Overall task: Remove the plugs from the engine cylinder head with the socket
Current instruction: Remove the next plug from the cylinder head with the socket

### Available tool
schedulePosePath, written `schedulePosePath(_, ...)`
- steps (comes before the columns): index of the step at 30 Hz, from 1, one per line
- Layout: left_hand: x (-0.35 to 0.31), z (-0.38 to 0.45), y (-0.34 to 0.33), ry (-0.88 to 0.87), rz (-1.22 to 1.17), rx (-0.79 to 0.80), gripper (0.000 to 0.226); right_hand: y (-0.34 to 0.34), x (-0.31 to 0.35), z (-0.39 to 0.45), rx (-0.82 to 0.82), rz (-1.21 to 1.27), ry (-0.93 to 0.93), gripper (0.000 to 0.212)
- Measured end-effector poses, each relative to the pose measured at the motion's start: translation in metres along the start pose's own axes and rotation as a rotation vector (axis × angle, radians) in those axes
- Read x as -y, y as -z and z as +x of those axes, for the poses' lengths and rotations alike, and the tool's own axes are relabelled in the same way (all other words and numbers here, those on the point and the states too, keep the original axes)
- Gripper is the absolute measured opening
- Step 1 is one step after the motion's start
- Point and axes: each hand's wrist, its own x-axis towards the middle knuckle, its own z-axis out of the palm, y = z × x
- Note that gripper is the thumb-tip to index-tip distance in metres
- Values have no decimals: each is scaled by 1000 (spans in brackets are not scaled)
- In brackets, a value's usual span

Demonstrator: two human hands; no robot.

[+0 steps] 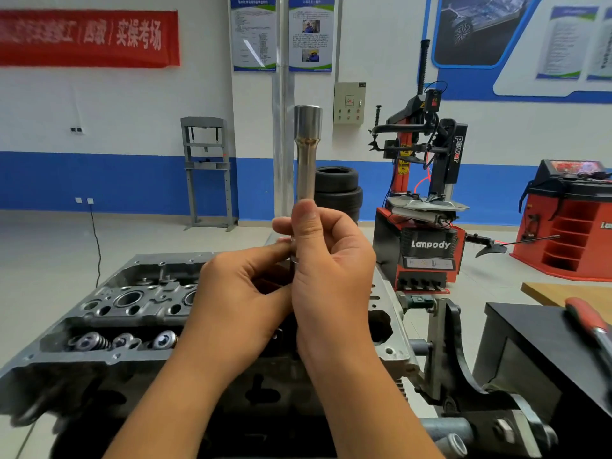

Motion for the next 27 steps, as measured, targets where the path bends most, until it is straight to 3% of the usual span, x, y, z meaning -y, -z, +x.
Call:
schedulePosePath(6,-9,-1,3,-24,-17,133,50,-2,-2,0,18,-71,18,39)
schedulePosePath(11,-5,1,2,24,-15,59,51,0,2,2,13,32,-39,28)
schedulePosePath(15,-2,1,2,51,26,35,47,0,0,1,6,0,15,36)
schedulePosePath(21,-6,1,5,35,-37,207,43,-1,-1,1,-4,-40,15,42)
schedulePosePath(27,-3,3,3,75,19,67,43,1,1,-1,-23,-17,27,37)
